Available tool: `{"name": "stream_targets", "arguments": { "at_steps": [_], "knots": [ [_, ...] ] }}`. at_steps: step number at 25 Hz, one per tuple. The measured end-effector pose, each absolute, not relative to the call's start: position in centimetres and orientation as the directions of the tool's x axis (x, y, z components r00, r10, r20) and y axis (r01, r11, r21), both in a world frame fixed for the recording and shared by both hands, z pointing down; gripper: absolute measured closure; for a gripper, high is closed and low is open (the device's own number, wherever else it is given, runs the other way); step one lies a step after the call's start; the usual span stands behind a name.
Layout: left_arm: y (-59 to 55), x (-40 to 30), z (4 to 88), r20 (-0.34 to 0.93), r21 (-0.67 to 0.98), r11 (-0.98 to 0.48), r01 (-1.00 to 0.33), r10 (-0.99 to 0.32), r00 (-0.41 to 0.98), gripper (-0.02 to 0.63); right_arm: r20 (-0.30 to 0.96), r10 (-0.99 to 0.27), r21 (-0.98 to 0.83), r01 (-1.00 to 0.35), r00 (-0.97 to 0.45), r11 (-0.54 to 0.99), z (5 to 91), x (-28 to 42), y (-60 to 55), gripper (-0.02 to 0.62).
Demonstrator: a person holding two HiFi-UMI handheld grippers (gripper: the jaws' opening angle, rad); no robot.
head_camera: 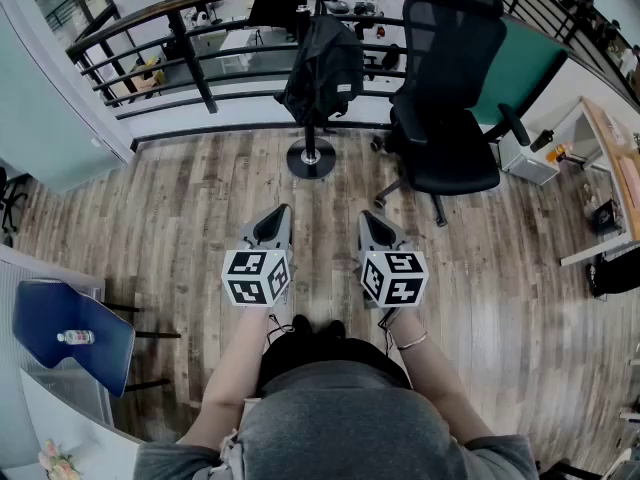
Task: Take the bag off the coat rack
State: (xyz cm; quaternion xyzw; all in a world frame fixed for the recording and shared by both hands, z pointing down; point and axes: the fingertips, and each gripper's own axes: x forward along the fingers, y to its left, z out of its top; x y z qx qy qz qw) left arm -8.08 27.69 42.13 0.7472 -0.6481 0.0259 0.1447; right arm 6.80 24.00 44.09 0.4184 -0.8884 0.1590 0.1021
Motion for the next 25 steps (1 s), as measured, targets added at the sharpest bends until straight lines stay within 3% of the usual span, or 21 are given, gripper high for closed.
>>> {"name": "stream_targets", "arguments": {
  "at_steps": [13, 14, 16, 19, 25],
  "knots": [
    [29.2, -7.9, 43.0, 0.242, 0.202, -0.095, -0.975, -0.96, 0.143, 0.578, 0.351, -0.691, -0.176, -0.77, -0.632, 0.614, 45.2, 7.3, 24.0, 0.592],
    [29.2, -7.9, 43.0, 0.242, 0.202, -0.098, -0.974, -0.959, 0.146, 0.575, 0.357, -0.688, -0.18, -0.769, -0.632, 0.613, 45.3, 7.4, 24.0, 0.585],
    [29.4, -7.8, 42.8, 0.241, 0.197, -0.095, -0.976, -0.96, 0.142, 0.554, 0.366, -0.68, -0.191, -0.766, -0.636, 0.614, 45.4, 7.4, 24.1, 0.491],
    [29.3, -8.0, 42.4, 0.233, 0.191, -0.08, -0.978, -0.964, 0.124, 0.5, 0.357, -0.673, -0.199, -0.757, -0.647, 0.622, 45.3, 7.2, 24.0, 0.466],
    [28.4, -9.5, 42.4, 0.251, 0.215, -0.06, -0.975, -0.961, 0.115, 0.463, 0.34, -0.658, -0.231, -0.738, -0.672, 0.634, 44.7, 5.8, 22.9, 0.423]
  ]
}}
